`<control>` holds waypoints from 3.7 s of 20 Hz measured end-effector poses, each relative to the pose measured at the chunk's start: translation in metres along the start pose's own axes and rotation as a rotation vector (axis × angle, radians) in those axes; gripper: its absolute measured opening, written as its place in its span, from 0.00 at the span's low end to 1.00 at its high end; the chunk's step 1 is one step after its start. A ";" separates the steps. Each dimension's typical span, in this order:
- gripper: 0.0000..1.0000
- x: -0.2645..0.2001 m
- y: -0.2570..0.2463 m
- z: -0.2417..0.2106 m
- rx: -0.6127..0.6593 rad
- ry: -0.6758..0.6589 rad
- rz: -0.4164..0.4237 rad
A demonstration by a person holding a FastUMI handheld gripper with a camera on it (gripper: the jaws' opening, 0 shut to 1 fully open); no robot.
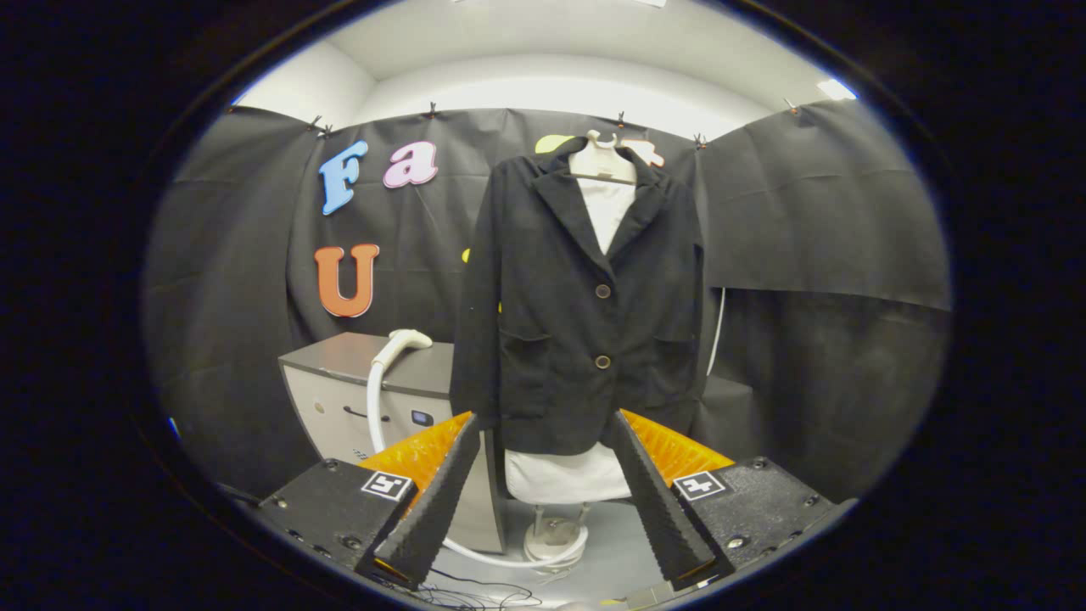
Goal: Iron the clothes twice with a garment steamer, once on the left side and once on the right side.
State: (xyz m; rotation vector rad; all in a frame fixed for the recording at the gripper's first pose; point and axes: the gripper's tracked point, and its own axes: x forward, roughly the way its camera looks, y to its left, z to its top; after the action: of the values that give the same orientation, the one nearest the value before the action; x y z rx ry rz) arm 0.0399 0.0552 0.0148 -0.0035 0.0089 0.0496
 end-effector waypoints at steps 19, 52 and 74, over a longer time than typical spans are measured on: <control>0.97 0.268 0.242 0.082 0.007 0.103 0.254; 0.44 0.419 0.332 -0.015 0.059 0.622 0.294; 0.42 0.144 0.164 0.147 0.178 -0.052 0.285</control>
State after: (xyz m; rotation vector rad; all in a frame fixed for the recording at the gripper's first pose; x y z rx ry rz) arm 0.1769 0.2272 0.1599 0.1769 -0.0386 0.3333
